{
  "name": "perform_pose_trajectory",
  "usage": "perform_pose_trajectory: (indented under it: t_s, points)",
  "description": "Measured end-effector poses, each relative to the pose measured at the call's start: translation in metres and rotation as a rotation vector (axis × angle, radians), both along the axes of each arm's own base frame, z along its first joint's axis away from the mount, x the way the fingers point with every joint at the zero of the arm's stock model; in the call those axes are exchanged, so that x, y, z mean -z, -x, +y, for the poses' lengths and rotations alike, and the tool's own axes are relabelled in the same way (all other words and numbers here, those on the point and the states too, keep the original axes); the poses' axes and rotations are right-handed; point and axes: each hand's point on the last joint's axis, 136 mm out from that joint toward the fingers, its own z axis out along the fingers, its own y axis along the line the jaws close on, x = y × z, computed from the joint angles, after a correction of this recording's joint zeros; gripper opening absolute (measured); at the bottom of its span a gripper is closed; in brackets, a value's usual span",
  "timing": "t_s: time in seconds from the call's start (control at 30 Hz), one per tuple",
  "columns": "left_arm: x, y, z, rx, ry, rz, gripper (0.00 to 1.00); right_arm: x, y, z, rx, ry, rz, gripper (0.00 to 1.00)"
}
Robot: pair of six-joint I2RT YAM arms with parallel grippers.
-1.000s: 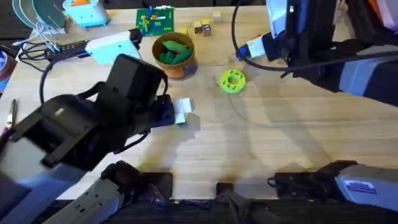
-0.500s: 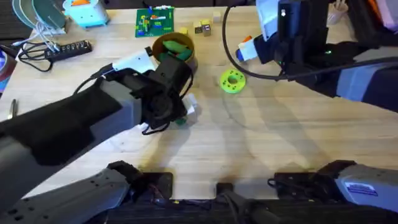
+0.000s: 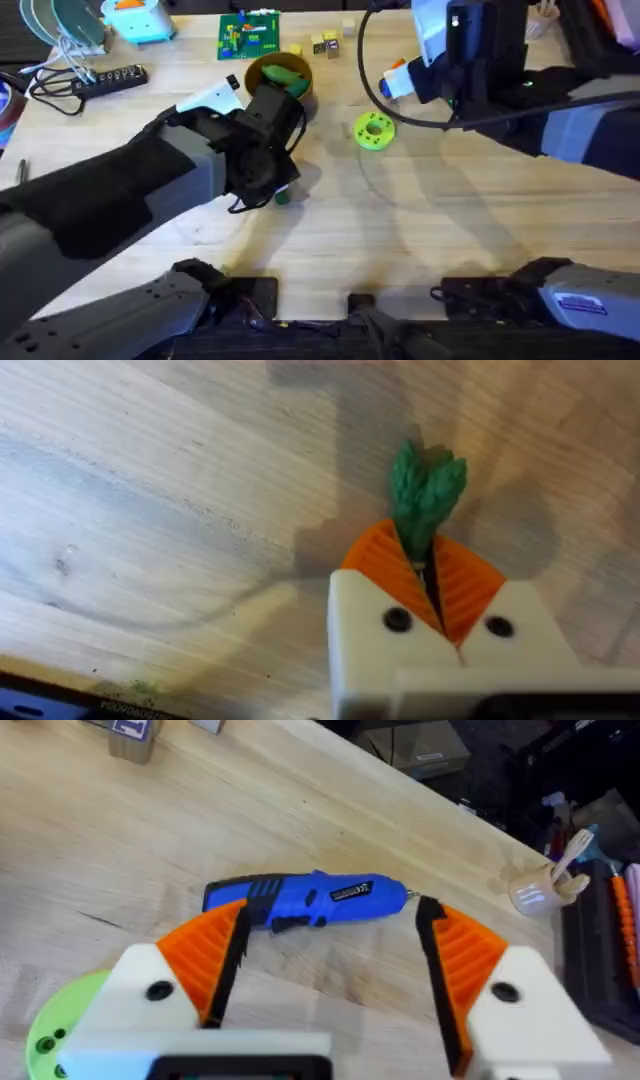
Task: Pick up the gripper from the table and insert it into the empty holder that is missing its gripper. Then pick up a screw, insert it into the mounting hole, and use the screwdriver to tighten it. Finally, clean up the table by picking up the vegetable and placing it into the bucket.
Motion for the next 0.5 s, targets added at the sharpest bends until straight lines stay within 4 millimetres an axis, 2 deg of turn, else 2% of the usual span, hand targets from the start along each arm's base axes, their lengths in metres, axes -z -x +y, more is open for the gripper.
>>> perform_pose_trajectory:
  t_s: [0.13, 0.23, 0.37, 0.5]
  points:
    - [-0.006, 0.002, 0.003, -0.009, -0.005, 0.025, 0.020, 0.000, 0.000, 0.000, 0.000, 0.001, 0.002, 0.991]
    - [-0.024, 0.002, -0.002, -0.005, 0.008, 0.046, 0.019, 0.000, 0.000, 0.000, 0.000, 0.001, 0.002, 0.991]
    - [-0.064, -0.008, -0.010, -0.002, 0.030, 0.036, 0.019, 0.000, 0.000, 0.000, 0.000, 0.001, 0.002, 0.991]
    - [-0.109, -0.037, -0.019, -0.006, 0.063, -0.085, 0.019, 0.000, 0.000, 0.000, 0.000, 0.001, 0.002, 0.992]
